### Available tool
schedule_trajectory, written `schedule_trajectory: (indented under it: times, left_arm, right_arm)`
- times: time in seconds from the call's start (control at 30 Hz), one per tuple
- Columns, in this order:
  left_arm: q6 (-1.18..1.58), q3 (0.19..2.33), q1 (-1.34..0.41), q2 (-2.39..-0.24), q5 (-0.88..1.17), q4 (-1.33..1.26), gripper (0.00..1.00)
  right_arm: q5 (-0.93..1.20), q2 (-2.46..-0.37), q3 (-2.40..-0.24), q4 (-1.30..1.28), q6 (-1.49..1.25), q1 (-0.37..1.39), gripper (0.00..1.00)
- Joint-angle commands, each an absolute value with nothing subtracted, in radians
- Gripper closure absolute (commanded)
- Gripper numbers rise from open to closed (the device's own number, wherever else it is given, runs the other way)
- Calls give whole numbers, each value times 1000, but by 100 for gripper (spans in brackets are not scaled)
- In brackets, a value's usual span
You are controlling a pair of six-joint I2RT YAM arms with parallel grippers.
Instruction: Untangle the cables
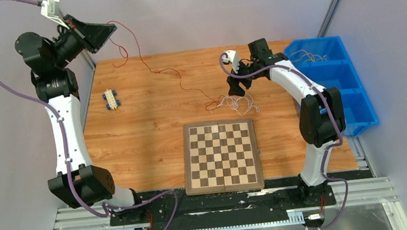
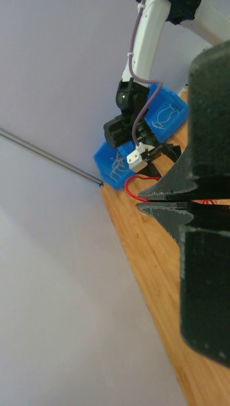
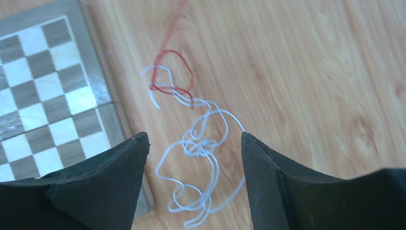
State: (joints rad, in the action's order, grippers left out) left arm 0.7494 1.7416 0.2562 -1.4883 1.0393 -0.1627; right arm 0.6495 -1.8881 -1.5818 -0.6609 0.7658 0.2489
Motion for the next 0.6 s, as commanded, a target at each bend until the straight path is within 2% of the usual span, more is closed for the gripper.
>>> schedule_trajectory:
  times: [0.0,0.07,0.23,0.27,0.3,0.33,0.4,0.47,0.57]
  left_arm:
    - [515,1695,250,-1467,958,104,100]
    - [379,1668,245,-1482,919,289,100]
    - [20,1607,232,-1542,787,535,100]
    - [-31,1617,222,-1577,723,607,96]
    - [-121,1622,207,-1594,691,641,87]
    - [-155,1630,198,-1623,646,689,64]
    - [-175,1610,169,-1640,644,691,42]
    - [-9,1537,139,-1629,718,587,29]
    - [250,1392,55,-1609,823,322,24]
  right_arm:
    - [720,-1913,-1616,-675,742,306,30]
    - [712,-1943,-1613,-675,751,315,29]
    - [672,-2035,-1610,-674,775,315,28]
    - [658,-2046,-1605,-674,783,314,28]
    - [646,-2054,-1601,-675,785,314,29]
    - [643,-2057,-1595,-675,785,311,30]
    - [660,-2047,-1575,-675,789,297,32]
    - [676,-2033,-1551,-675,808,287,36]
    - [679,-2031,-1537,-675,828,283,43]
